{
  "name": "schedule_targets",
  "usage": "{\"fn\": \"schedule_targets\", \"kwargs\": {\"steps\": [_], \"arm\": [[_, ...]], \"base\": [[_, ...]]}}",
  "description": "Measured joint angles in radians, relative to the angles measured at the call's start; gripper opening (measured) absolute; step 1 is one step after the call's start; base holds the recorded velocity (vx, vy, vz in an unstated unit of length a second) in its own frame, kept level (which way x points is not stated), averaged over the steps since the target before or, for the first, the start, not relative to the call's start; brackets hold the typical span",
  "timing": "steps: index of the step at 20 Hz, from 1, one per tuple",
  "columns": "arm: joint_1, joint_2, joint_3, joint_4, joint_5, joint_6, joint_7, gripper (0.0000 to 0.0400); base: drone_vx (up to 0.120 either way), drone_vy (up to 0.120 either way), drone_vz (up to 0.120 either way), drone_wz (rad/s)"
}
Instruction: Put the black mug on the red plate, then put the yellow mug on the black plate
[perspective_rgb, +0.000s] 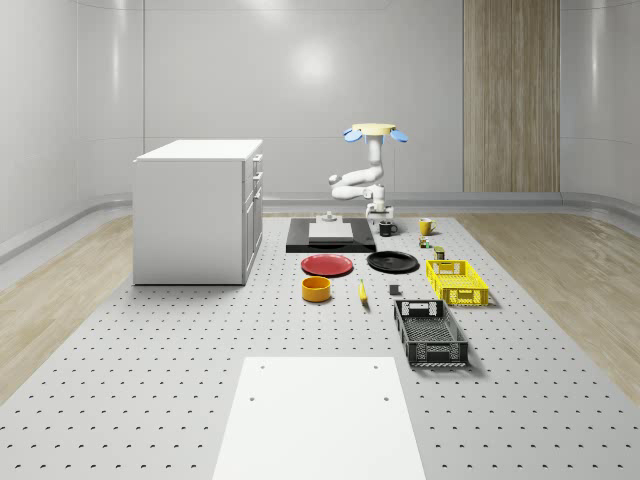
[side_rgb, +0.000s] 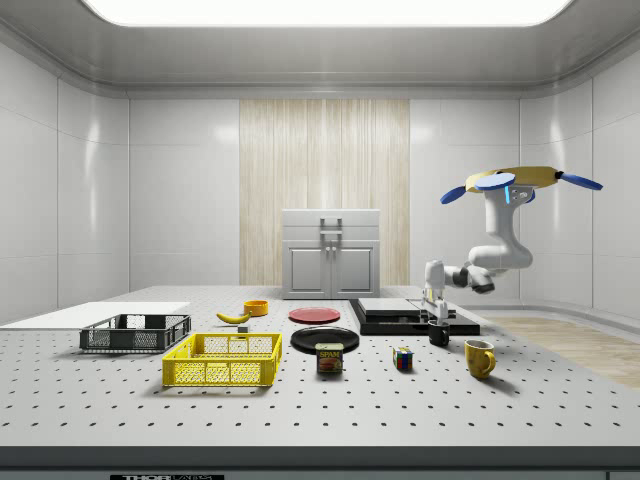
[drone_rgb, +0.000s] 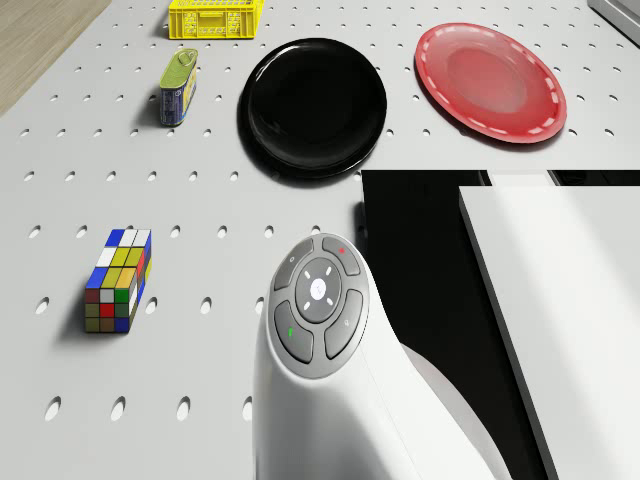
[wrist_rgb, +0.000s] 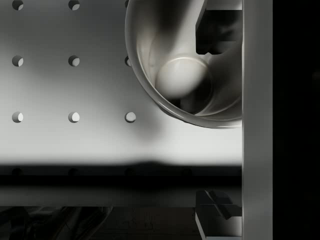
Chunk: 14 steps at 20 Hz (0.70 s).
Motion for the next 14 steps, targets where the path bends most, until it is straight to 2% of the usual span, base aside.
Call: {"fn": "schedule_targets", "kwargs": {"steps": [8, 9, 10, 12, 14], "arm": [[-0.016, -0.017, -0.007, 0.014, -0.004, 0.025, 0.006, 0.0400], [-0.019, -0.019, -0.006, 0.015, -0.003, 0.027, 0.007, 0.0377], [-0.021, -0.021, -0.006, 0.016, -0.002, 0.029, 0.008, 0.0318], [-0.024, -0.024, -0.005, 0.018, 0.000, 0.033, 0.010, 0.0236], [-0.027, -0.028, -0.003, 0.019, 0.002, 0.037, 0.011, 0.0187]], "base": [[0.000, 0.000, 0.000, 0.000], [0.000, 0.000, 0.000, 0.000], [0.000, 0.000, 0.000, 0.000], [0.000, 0.000, 0.000, 0.000], [0.000, 0.000, 0.000, 0.000]]}}
